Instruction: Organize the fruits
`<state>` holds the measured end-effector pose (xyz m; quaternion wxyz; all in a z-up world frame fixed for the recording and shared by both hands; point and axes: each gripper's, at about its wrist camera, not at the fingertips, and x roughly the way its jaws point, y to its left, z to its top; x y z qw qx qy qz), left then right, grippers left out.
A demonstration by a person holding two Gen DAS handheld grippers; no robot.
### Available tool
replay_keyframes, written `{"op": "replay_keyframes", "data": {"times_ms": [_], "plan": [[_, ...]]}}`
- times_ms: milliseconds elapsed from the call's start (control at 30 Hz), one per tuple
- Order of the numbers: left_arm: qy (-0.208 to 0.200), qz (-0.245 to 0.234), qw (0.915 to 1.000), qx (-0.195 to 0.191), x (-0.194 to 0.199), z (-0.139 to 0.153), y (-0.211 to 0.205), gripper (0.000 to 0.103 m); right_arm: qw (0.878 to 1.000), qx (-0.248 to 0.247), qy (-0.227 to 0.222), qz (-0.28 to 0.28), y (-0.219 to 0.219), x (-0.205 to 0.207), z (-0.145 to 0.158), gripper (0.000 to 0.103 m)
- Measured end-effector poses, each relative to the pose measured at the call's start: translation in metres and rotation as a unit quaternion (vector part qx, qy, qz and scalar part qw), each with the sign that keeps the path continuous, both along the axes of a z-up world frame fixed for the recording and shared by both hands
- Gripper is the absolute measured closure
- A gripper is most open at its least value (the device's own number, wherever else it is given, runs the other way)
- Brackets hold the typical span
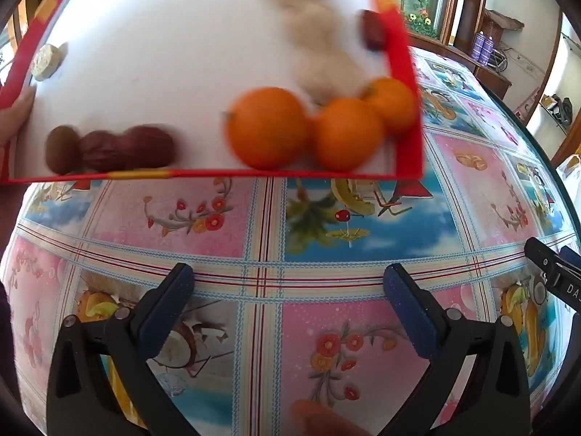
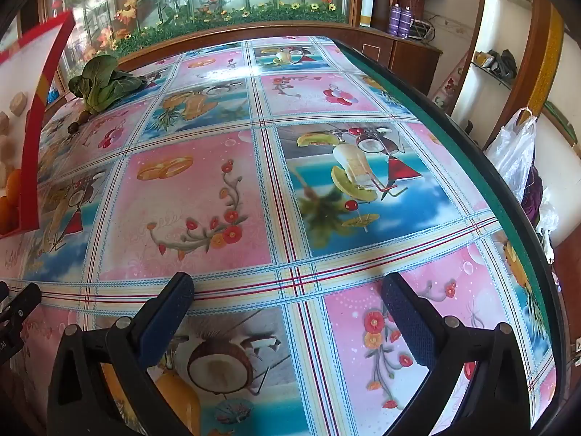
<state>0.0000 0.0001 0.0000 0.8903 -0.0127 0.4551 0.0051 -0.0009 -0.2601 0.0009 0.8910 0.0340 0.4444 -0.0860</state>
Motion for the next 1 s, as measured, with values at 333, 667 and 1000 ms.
{"op": "replay_keyframes", "data": {"times_ms": [333,667,1000], "plan": [[-0.001,-0.001,1.0,0.0,-0.0017,-0.0002,-0.0001,0.0,1.0,0.0,0.0,0.0,0.0005,0.0003,0.0,0.0],[-0.001,-0.002,1.0,0.001,-0.0001,0.0011,0.0016,0.0,1.0,0.0,0.0,0.0,0.0002,0.0001,0.0,0.0],[-0.001,-0.002,1.0,0.002,-0.0015,-0.0001,0.0007,0.0,1.0,0.0,0.0,0.0,0.0005,0.0001,0.0002,0.0]]}}
